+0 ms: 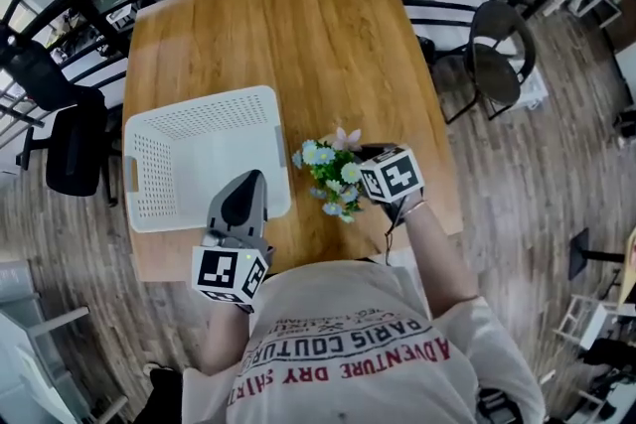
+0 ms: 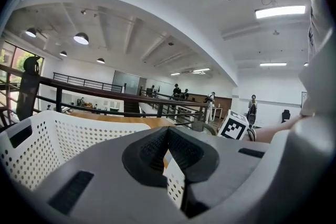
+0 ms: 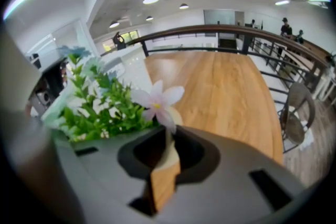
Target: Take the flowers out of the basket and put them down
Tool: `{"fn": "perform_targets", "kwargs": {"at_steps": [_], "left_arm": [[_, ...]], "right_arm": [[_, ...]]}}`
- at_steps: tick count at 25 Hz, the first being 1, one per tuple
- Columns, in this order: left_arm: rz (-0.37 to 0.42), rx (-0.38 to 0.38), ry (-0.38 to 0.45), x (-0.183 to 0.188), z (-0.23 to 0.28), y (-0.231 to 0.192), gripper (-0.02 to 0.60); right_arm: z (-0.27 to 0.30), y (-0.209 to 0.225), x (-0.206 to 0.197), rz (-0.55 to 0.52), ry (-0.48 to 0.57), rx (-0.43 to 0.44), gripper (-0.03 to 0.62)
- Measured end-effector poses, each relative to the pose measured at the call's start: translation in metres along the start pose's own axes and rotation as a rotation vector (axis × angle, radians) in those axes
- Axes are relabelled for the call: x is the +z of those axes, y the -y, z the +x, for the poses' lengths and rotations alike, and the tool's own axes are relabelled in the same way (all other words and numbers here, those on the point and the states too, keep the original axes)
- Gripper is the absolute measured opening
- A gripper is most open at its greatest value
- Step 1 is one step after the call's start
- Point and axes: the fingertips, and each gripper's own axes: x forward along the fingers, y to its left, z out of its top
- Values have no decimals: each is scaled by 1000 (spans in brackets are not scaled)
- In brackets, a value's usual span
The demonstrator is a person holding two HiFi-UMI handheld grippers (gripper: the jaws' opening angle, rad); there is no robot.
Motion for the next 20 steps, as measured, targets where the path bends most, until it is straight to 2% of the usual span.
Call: {"fn": "perform_targets", "kwargs": {"at_steps": [5,12,20], "left_arm": [[16,35,-18,-5,-4,-3,26],[23,35,-26,-8,-4,-10,26],[27,13,-26,-3,-5,-13,26]], "right_arm": [[24,4,-21,23,-57,16,72],[43,8,-32,74,-87,4,77],[45,13,-38,108,-105,-90,78]]}}
